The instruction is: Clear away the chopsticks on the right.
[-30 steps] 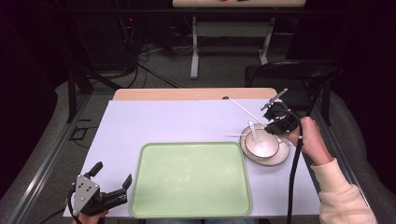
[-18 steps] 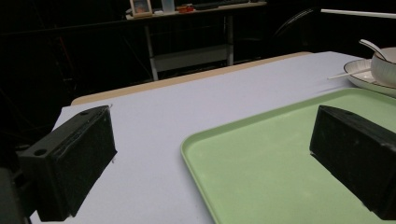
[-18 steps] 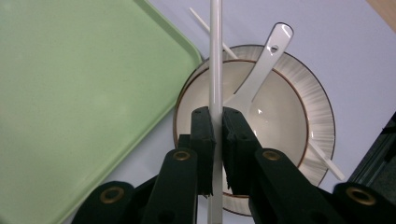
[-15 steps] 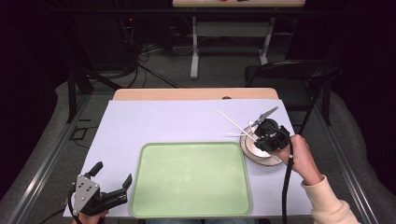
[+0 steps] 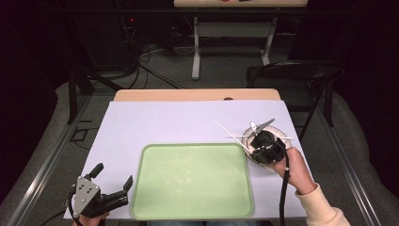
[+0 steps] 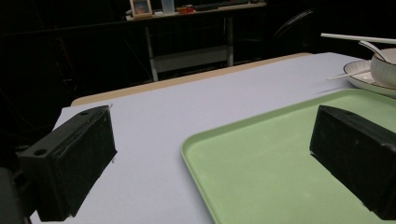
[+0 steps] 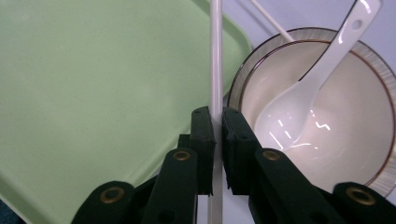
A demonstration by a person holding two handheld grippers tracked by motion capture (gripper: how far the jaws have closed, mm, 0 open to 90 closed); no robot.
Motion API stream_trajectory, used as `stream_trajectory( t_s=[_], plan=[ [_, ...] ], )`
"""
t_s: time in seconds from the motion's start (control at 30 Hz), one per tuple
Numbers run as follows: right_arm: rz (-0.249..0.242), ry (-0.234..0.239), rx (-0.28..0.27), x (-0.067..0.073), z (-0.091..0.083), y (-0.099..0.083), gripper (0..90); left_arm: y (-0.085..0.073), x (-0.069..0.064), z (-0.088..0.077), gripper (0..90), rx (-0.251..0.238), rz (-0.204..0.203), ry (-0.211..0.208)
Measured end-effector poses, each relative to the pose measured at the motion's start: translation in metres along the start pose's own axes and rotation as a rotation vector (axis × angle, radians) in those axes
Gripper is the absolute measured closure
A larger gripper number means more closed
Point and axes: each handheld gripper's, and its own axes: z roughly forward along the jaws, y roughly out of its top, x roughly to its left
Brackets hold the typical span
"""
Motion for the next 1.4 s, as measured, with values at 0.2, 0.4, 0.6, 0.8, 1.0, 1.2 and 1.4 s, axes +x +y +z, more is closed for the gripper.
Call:
stream_trajectory(
  t_s=[0.2,0.4,0.6,0.8,1.0,1.2,1.4],
  plan=[
    [-0.008,0.017,0.008,0.01,0.008,-0.003,83.6,0.0,0.0,0.0,0.1,-0.001,0.001,-0.001],
    [0.0,0.029,0.033,0.016,0.02,-0.007,83.6,0.0,0.0,0.0,0.1,-0.003,-0.002,0.001],
    [0.023,0.047,0.048,0.022,0.027,-0.009,83.6,0.0,0.0,0.0,0.1,-0.002,-0.001,0.001],
    [0.067,0.07,0.045,0.028,0.033,-0.013,83.6,0.0,0.0,0.0,0.1,-0.003,-0.002,0.001],
    [0.137,0.087,0.049,0.035,0.045,-0.015,83.5,0.0,0.0,0.0,0.1,-0.003,-0.002,0.001],
    [0.201,0.095,0.06,0.039,0.059,-0.019,83.5,0.0,0.0,0.0,0.1,-0.004,-0.002,0.001],
    [0.217,0.096,0.077,0.047,0.068,-0.02,83.4,0.0,0.0,0.0,0.0,-0.003,-0.001,0.0]
  ],
)
